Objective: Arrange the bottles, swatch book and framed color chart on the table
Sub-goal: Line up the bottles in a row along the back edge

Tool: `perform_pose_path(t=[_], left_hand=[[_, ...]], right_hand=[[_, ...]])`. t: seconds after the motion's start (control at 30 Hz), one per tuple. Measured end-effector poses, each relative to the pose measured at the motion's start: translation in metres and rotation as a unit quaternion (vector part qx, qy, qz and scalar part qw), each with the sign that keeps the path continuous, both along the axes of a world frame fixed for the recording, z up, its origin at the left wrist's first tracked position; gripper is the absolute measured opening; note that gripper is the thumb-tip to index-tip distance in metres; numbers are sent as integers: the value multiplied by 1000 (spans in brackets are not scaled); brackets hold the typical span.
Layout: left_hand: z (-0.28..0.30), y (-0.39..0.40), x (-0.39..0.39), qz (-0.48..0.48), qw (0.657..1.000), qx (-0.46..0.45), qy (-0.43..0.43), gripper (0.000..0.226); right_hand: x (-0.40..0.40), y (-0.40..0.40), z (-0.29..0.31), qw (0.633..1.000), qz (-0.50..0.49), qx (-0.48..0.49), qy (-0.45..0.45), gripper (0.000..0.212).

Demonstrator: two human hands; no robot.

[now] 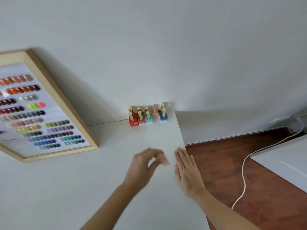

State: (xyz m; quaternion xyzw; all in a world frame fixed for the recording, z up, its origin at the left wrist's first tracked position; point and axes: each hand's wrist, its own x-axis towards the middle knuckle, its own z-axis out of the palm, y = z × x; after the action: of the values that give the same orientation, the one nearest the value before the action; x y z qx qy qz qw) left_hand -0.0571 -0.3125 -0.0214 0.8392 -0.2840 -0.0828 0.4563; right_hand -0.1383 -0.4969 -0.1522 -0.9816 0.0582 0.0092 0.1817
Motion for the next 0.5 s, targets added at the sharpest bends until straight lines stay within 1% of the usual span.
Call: perform_pose_path(t=[0.1,0.17,0.23,0.3,0.4,0.5], left_hand=[[6,-9,55,44,998,8,-36,13],[7,-18,88,62,997,26,-37,13],[5,-28,113,67,995,64,-28,11],[0,-37,130,65,993,101,-19,10],[-9,-46,142,59,989,133,-12,17],[-16,-50,147,58,984,169,-11,20]], right_hand=[[-1,0,2,1000,1,4,-5,54],[-2,1,2,1000,1,8,-7,53],[-2,1,1,1000,0,11,-7,53],[-1,0,1,1000,1,13,-6,53],[-2,0,0,1000,1,14,-6,53],[-1,0,0,1000,1,17,-8,53]])
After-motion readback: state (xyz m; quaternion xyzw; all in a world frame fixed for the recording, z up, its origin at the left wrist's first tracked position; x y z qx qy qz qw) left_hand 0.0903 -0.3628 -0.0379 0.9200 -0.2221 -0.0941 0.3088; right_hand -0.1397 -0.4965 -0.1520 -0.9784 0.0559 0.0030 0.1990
